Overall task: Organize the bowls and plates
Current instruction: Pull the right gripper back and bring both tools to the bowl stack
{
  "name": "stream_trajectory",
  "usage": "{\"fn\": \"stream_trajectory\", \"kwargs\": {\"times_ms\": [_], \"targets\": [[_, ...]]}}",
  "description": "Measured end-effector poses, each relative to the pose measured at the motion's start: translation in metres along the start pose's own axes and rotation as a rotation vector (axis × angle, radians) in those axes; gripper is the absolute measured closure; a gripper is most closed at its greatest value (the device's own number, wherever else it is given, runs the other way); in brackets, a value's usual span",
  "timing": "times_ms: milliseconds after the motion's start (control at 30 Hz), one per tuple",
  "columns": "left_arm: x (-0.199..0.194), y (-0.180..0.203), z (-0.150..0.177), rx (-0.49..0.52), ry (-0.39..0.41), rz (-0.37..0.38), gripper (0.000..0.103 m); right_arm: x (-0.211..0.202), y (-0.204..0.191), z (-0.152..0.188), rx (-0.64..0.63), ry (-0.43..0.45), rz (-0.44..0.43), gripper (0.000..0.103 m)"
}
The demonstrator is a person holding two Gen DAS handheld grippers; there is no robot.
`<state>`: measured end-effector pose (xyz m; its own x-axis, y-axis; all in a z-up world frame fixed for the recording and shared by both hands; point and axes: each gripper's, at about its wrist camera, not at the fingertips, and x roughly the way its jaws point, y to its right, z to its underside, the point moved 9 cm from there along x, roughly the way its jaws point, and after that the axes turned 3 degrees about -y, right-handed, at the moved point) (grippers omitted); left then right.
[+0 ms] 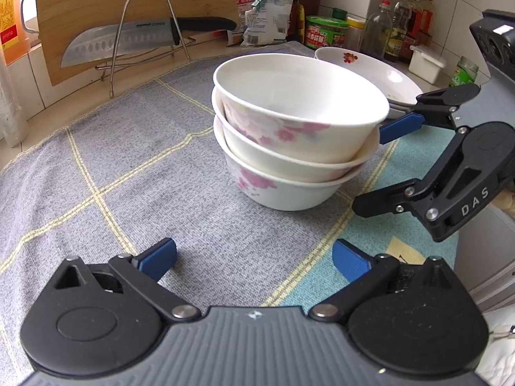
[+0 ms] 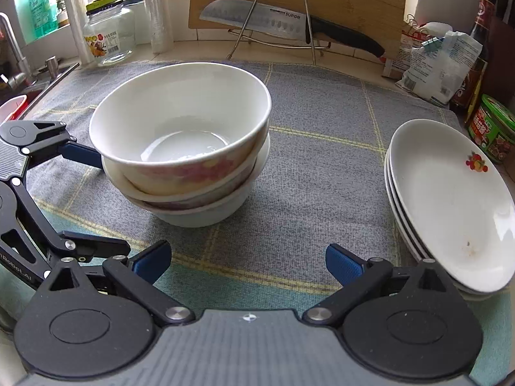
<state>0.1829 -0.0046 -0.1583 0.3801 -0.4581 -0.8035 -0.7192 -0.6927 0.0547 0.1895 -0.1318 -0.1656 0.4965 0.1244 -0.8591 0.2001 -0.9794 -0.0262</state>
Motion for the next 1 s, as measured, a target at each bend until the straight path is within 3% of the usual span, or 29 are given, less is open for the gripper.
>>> {"fn": "stream_trajectory", "kwargs": {"times_ms": [100,433,733,1000], "targets": [[0.004,0.005,-0.001,0.009,-0.001,-0.074,0.0,0.008,0.004,0.003,-0.072,-0.008,-0.049,0.0],[0.006,-0.003,-0.005,-0.148,0.0,-0.182,0.0,0.008,0.005,0.009,-0.23,0.03,-0.135,0.0],[0.011,-0.008,-0.011,-0.185,-0.022,-0.205,0.0,0.005,0.007,0.011,-0.241,0.053,-0.147,0.0],[0.015,-0.009,-0.017,-0.129,-0.018,-0.168,0.0,0.006,0.007,0.012,-0.227,0.054,-0.138,0.0]]}}
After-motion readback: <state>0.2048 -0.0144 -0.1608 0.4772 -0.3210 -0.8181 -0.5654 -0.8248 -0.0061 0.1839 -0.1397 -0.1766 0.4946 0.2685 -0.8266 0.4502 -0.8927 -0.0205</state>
